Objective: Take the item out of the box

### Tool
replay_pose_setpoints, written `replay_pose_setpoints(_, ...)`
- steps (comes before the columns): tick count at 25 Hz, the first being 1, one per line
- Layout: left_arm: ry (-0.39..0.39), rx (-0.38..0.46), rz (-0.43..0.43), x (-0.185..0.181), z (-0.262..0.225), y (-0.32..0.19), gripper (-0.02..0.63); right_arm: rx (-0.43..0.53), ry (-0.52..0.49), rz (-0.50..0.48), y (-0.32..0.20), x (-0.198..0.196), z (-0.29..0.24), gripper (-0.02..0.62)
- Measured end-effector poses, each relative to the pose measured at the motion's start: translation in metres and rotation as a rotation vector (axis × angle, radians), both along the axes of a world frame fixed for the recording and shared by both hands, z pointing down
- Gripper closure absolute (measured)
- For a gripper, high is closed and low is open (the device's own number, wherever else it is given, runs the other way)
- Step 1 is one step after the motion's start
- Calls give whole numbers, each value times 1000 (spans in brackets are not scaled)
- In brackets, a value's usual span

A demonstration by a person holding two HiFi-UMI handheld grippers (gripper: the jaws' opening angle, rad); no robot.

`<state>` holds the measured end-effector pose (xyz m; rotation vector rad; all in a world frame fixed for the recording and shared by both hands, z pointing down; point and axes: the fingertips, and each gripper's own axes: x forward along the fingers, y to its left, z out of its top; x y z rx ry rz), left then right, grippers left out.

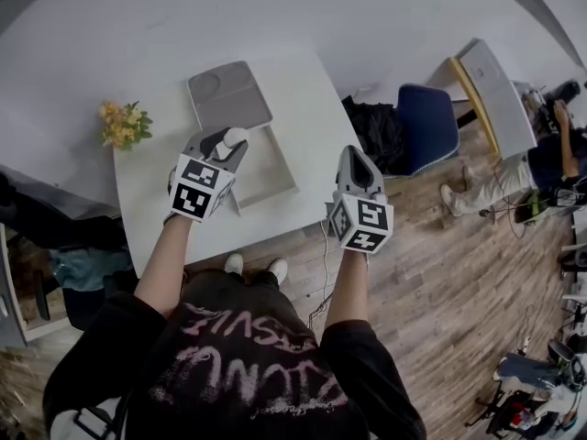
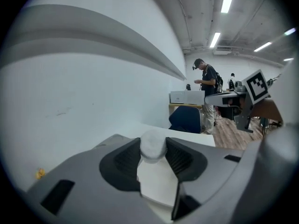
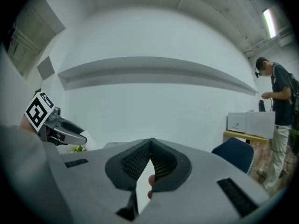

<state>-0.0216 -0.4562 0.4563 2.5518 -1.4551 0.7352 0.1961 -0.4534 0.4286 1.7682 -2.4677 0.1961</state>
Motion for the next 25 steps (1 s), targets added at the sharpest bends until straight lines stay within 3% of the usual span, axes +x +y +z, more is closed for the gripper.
replay_pose_setpoints(14,63,160,-60,-16,-63,12,443,11,18,-26,2,-12,-9,586)
replay_pose_setpoints(25,72,211,-66,-19,-81,12,445,6,25,-27,3,-13,-8,586)
